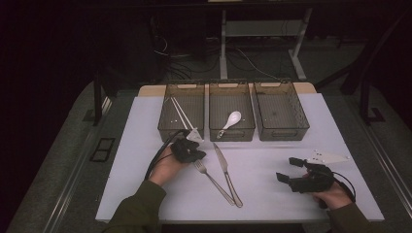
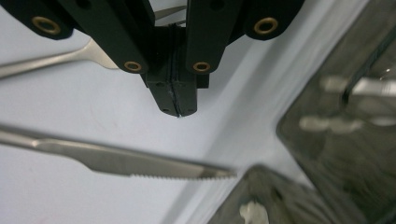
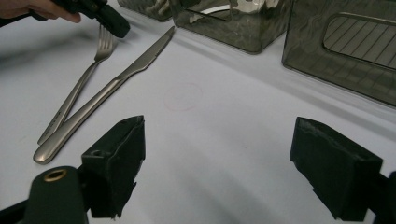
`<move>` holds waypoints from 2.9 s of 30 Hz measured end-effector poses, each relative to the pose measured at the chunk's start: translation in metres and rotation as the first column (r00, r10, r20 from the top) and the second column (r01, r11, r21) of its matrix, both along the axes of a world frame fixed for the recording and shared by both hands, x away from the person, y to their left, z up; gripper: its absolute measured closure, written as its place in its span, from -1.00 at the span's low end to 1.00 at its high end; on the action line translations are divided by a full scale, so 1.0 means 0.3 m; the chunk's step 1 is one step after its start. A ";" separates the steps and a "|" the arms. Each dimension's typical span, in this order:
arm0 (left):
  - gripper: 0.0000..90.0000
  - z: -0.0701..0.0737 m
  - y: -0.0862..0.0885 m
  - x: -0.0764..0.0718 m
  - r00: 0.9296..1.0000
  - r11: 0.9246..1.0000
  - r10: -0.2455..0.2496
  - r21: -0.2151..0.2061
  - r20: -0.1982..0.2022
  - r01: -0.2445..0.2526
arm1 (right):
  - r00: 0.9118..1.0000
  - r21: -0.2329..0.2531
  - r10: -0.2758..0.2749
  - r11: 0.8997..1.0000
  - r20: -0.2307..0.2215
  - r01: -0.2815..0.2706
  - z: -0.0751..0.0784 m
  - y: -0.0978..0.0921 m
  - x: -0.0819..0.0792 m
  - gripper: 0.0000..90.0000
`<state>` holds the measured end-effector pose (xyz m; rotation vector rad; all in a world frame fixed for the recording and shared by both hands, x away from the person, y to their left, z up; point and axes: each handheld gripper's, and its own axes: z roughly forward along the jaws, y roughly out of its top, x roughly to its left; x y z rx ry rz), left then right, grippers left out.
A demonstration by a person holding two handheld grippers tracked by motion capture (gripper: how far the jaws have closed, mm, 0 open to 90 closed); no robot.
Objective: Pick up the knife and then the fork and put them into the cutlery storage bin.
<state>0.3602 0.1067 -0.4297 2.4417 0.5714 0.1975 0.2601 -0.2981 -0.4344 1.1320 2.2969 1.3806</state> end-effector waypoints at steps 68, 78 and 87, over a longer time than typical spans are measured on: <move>0.84 -0.011 0.047 -0.301 0.945 0.951 -0.308 -0.033 -0.112 0.306 | 1.000 -0.008 0.004 1.000 0.004 -0.004 0.000 0.005 -0.002 -0.60; 0.84 -0.012 0.058 -0.306 0.957 0.960 -0.278 0.002 -0.086 0.279 | 1.000 -0.007 0.002 1.000 0.004 -0.002 0.000 0.004 -0.001 -0.60; 0.87 -0.015 0.064 -0.300 0.956 0.961 -0.278 -0.016 -0.094 0.278 | 1.000 -0.007 0.003 1.000 0.002 -0.003 -0.001 0.005 -0.001 -0.60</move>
